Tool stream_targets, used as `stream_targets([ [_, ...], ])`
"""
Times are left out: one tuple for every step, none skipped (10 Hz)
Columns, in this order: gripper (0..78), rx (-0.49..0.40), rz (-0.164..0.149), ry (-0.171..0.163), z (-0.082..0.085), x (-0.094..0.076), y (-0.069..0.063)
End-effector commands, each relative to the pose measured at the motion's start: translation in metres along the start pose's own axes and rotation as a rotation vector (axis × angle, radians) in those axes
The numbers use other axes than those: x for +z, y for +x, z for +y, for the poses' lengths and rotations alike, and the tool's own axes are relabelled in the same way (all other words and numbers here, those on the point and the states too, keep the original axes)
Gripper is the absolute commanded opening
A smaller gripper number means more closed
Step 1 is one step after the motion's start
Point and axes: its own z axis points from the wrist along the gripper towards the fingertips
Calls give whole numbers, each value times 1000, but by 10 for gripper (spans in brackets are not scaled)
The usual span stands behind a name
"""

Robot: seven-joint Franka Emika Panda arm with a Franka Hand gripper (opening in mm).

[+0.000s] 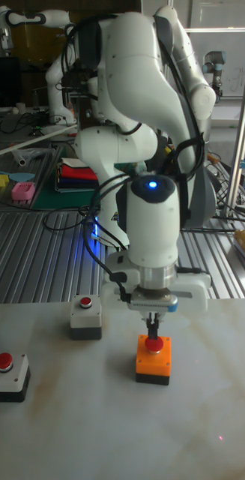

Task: Press three buttons from left to right in sequence

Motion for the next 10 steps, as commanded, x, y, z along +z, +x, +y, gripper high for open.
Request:
stream_targets([
  [12,-7,10,0,-17,-47,1],
  [12,-13,8,0,-19,-52,1],
  [12,-17,6,2,-22,-57,0],
  [12,-24,6,6,-24,-61,-1],
  [12,-24,6,6,-24,-61,-1],
  [12,-39,8,14,-30,-68,-6],
  [12,-54,10,23,-33,-72,-10],
  [12,-63,9,30,-35,-74,-11],
  [12,-87,10,47,-40,-76,-12],
  [12,-101,7,53,-45,-75,-13],
])
